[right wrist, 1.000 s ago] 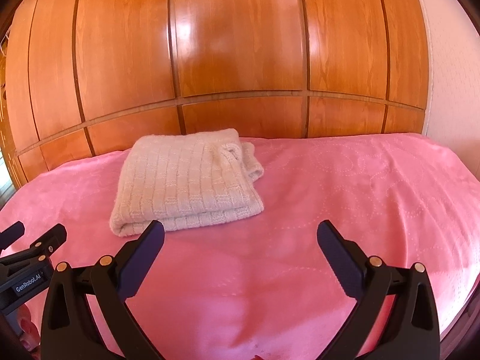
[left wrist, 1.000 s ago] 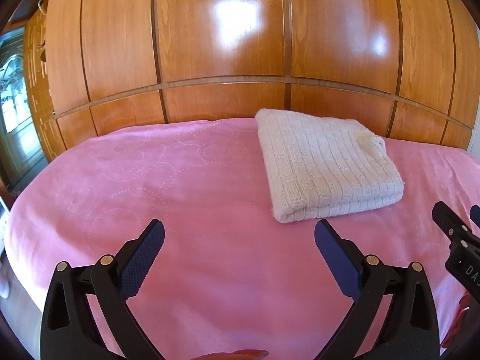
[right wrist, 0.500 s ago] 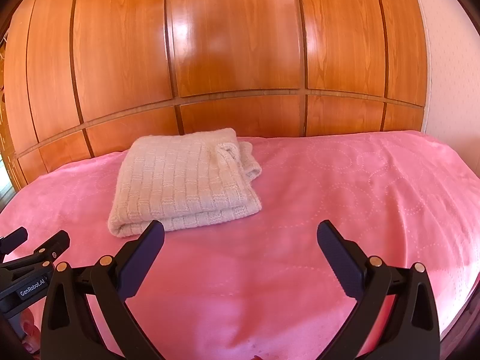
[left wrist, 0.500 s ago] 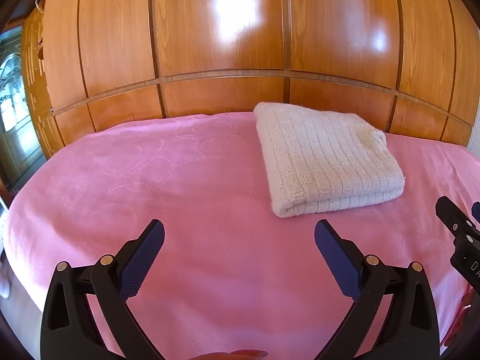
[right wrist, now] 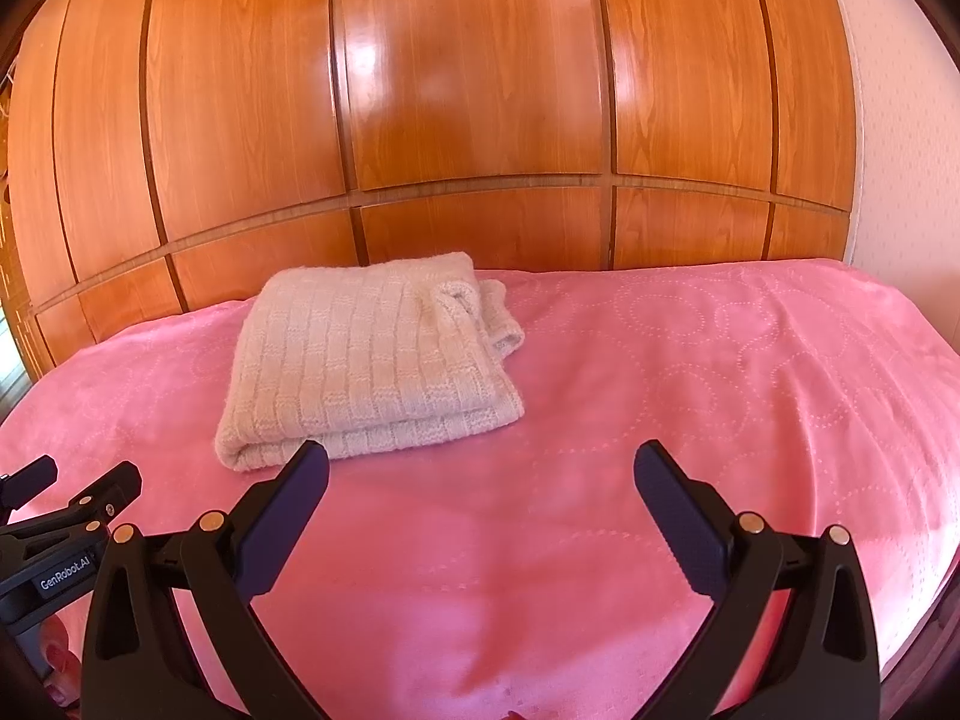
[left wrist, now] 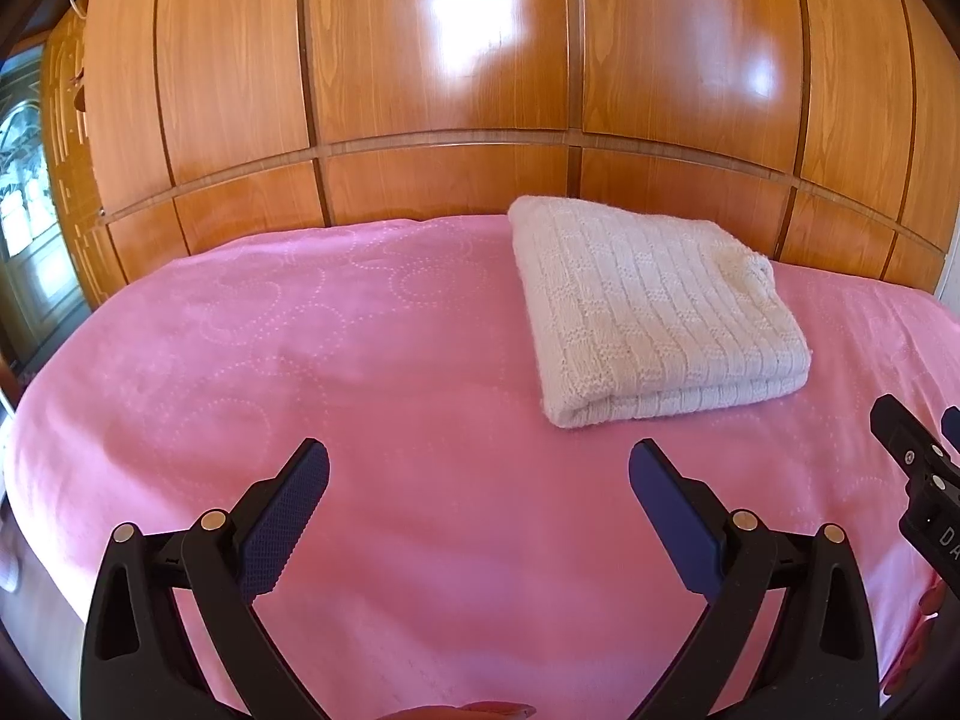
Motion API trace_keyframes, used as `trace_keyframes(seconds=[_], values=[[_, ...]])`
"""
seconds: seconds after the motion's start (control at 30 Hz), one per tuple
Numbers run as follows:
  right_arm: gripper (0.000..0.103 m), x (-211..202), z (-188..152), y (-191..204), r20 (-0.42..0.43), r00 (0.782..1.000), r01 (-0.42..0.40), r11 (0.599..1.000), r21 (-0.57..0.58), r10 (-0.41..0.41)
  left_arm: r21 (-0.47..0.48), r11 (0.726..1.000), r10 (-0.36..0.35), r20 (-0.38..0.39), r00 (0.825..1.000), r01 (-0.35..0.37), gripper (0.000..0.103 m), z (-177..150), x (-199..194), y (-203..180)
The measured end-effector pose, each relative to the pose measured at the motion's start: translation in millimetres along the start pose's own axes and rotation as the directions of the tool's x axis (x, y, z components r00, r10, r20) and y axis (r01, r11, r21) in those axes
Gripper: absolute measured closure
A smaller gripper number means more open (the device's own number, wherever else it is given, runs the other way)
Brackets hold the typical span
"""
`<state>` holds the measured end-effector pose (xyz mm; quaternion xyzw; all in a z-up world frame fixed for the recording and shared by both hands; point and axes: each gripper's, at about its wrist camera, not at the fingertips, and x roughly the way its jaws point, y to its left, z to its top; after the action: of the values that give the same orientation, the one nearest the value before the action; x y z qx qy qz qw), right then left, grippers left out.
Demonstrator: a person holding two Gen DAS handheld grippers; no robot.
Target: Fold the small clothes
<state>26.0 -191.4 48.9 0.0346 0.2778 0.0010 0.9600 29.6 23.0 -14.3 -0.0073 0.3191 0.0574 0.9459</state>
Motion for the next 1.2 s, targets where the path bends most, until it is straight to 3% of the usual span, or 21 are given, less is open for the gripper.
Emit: trace_keyframes(seconds=[1.2], values=[[0.002, 3.1, -0.6, 2.9, -0.013, 1.000, -0.002, 1.000, 0.007, 0.002, -0.005, 1.000, -0.020, -0.034, 0.999, 0.020, 0.004, -2.8, 3.1, -1.4]])
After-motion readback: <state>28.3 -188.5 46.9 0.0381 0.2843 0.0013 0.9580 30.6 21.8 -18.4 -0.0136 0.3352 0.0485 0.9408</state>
